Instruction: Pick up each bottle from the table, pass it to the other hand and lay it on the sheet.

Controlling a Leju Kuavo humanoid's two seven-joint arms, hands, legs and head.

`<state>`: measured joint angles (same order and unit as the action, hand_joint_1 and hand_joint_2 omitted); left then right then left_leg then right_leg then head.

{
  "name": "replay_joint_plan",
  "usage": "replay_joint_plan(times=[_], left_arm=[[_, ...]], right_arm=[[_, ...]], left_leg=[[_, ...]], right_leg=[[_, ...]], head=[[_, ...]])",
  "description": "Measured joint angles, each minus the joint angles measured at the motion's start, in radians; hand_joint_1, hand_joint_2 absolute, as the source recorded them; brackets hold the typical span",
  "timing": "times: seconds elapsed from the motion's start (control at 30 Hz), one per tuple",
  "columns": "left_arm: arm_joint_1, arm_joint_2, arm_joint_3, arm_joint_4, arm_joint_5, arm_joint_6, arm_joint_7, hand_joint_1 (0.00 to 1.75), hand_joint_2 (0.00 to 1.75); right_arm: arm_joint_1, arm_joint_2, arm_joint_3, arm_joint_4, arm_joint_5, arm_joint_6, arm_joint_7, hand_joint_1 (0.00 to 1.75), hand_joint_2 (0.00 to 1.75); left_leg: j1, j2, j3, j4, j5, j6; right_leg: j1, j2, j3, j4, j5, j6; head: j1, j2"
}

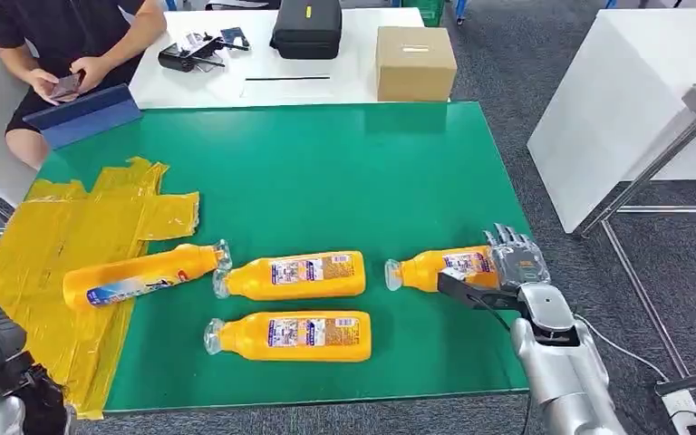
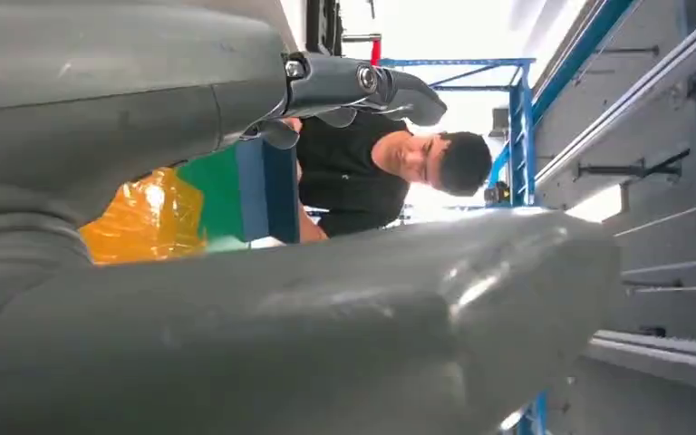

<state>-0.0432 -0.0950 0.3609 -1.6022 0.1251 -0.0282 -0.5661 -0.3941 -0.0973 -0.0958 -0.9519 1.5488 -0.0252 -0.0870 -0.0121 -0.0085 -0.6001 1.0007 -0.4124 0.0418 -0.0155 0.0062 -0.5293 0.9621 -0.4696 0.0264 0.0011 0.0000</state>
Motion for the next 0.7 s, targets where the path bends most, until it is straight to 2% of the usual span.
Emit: replay_joint_plan(times=[0.03,0.07,0.1,0.2,0.33,0.7], left_arm=[[0.0,0.002,0.0,0.0,0.004,0.0,-0.002,0.0,0.0],[0.002,0.005,0.0,0.0,0.01,0.0,-0.003,0.0,0.0],[0.006,0.009,0.001,0.0,0.019,0.0,-0.008,0.0,0.0],[0.026,0.018,0.007,-0.002,0.045,-0.002,-0.025,0.0,0.0],[0.066,0.032,0.028,-0.007,0.067,-0.013,-0.035,0.0,0.0],[0.094,0.058,0.035,-0.01,0.093,-0.019,-0.038,0.0,0.0]], right_arm=[[-0.016,-0.007,0.007,0.024,0.0,-0.002,-0.008,0.09,1.75],[-0.031,-0.015,0.016,0.056,0.0,-0.013,-0.02,1.54,1.75],[-0.05,-0.025,0.028,0.095,-0.003,-0.028,-0.038,1.75,1.75],[-0.089,-0.057,0.057,0.19,-0.011,-0.054,-0.081,1.75,1.75],[-0.112,-0.097,0.091,0.261,-0.049,-0.07,-0.114,1.75,1.75],[-0.124,-0.147,0.154,0.282,-0.134,-0.063,-0.129,1.75,1.75]], left_leg=[[0.0,0.0,0.002,0.0,0.0,0.0],[0.0,0.0,0.004,0.0,-0.001,0.0],[0.0,0.001,0.007,-0.001,-0.001,-0.001],[0.0,0.002,0.015,-0.001,-0.005,-0.002],[0.0,-0.002,0.014,-0.001,0.0,0.003],[-0.001,-0.009,0.014,0.0,0.001,0.005]], right_leg=[[0.0,0.001,0.002,0.0,0.0,0.0],[0.0,0.001,0.003,0.0,0.0,0.0],[0.0,0.002,0.005,-0.001,0.0,0.0],[0.0,0.002,0.003,-0.003,-0.004,-0.004],[-0.001,0.001,0.004,-0.004,-0.001,-0.002],[-0.001,-0.007,0.007,-0.005,0.001,0.001]], head=[[0.0,0.0],[0.0,0.0],[0.0,0.0],[0.001,0.0],[0.001,0.0],[0.0,0.0]])
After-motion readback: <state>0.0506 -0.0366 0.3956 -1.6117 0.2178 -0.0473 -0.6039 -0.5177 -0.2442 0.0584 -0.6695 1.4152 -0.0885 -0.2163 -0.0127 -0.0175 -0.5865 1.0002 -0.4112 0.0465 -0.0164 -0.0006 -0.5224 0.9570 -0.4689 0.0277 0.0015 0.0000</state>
